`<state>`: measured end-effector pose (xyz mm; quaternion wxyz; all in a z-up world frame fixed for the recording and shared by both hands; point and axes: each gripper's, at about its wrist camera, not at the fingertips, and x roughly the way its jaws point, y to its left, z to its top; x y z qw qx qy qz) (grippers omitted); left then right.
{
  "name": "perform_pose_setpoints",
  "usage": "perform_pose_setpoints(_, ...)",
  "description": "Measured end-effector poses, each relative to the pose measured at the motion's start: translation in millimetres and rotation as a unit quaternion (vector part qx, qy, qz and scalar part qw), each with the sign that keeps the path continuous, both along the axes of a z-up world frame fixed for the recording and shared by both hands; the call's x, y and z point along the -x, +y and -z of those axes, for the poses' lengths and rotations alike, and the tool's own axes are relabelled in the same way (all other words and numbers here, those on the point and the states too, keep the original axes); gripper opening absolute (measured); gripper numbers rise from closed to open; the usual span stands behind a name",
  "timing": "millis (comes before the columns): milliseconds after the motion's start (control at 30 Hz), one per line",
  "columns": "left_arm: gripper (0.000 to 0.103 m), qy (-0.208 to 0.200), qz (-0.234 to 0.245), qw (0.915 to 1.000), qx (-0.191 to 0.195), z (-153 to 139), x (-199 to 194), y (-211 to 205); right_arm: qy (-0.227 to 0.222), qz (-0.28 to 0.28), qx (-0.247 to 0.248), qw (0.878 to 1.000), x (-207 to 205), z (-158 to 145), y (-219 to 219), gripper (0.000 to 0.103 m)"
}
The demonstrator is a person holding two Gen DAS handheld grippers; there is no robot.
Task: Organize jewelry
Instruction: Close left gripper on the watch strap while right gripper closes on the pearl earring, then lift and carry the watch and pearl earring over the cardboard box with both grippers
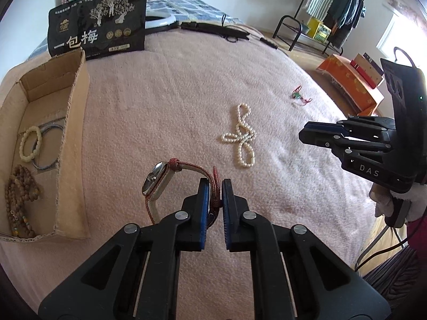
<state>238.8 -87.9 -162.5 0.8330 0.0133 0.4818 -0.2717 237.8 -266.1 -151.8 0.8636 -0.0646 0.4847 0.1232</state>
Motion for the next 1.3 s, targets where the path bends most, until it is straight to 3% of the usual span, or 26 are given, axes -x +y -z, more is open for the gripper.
perform_pose_setpoints(267,0.007,-0.020,-0.011,0.9992,0.033,-30,2,11,-0.032,0.017,-0.022,0.999,0,-33,-7,0.014)
perform_pose_setpoints(600,0.007,-0.042,-0.044,0.9970,0.048,-50,-2,43,-0.054,0.010,-0.036,0.998,-1,-58,12,0.014)
perform_pose_setpoints(1300,0.007,-0.098,-0.132,0.9861,0.021,-76,-28,133,-0.076,-0.043,-0.076,0.993,-33,-74,105,0.014)
